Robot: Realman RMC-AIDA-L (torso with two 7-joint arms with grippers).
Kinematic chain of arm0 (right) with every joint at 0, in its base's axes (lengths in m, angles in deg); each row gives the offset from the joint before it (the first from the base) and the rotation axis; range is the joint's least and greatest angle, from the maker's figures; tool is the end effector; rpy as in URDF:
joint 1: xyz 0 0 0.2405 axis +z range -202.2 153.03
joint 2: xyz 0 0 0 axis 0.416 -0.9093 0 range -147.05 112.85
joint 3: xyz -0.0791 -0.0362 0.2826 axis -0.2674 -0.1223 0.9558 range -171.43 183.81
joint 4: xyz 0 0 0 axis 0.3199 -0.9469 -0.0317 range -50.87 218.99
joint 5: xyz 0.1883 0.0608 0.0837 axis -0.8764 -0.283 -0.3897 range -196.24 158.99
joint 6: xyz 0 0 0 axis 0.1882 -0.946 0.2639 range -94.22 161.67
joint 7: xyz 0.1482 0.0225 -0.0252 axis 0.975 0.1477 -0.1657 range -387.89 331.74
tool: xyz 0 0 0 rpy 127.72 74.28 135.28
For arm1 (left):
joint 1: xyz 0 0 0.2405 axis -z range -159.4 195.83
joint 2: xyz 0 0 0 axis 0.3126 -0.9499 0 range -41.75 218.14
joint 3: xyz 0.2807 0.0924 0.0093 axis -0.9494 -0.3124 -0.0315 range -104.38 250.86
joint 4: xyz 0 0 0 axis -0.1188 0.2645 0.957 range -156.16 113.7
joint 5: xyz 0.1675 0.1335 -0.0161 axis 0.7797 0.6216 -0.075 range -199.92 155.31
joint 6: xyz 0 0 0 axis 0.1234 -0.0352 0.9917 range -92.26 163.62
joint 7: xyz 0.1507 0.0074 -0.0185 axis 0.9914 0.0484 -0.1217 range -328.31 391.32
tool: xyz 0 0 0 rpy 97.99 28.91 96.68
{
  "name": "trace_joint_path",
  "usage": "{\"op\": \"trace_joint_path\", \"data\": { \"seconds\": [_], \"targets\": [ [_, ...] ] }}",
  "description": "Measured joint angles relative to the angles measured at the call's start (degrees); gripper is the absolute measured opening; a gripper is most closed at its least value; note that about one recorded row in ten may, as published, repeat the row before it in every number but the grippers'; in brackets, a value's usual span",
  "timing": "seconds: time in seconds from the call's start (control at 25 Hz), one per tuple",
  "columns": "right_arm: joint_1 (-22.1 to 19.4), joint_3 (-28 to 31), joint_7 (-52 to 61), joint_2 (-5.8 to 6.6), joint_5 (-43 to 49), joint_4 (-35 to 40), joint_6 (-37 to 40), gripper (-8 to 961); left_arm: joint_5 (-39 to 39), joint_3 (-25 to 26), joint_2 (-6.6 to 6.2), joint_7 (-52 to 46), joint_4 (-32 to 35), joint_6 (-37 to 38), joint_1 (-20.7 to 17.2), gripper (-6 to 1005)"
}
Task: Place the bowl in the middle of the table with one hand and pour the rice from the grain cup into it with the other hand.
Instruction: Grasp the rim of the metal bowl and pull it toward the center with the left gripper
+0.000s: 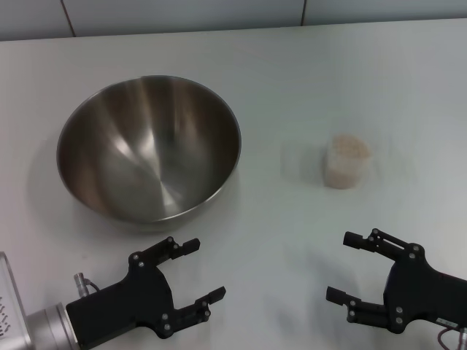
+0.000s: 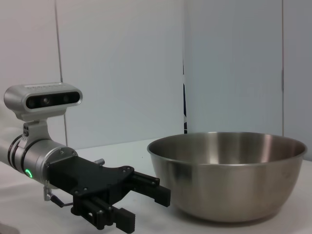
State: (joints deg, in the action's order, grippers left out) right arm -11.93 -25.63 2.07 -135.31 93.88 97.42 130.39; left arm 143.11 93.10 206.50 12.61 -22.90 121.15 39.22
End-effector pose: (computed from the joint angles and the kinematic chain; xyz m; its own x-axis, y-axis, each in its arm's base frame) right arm 0.3679 0.1982 -0.0691 0.7808 -0.0682 -0.6210 -0.3385 -0.8817 -0.3288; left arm -0.3362 0.2233 -0.1206 0.8170 0.0078 0.5766 0.2382 -0.9152 -0.3252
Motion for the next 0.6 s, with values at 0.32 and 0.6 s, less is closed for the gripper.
{"op": "trace_joint_path", "data": {
  "seconds": [0.32, 0.6],
  "targets": [
    [0.0, 0.1, 0.0, 0.00, 0.0, 0.0, -0.2, 829, 0.0, 0.0, 0.00, 0.0, -0.2, -0.1, 0.0, 762],
    [0.2, -0.2, 0.0, -0.31, 0.0, 0.0, -1.6, 829, 0.0, 0.2, -0.09, 0.6, -0.4, 5.6, 0.0, 758]
  ]
}}
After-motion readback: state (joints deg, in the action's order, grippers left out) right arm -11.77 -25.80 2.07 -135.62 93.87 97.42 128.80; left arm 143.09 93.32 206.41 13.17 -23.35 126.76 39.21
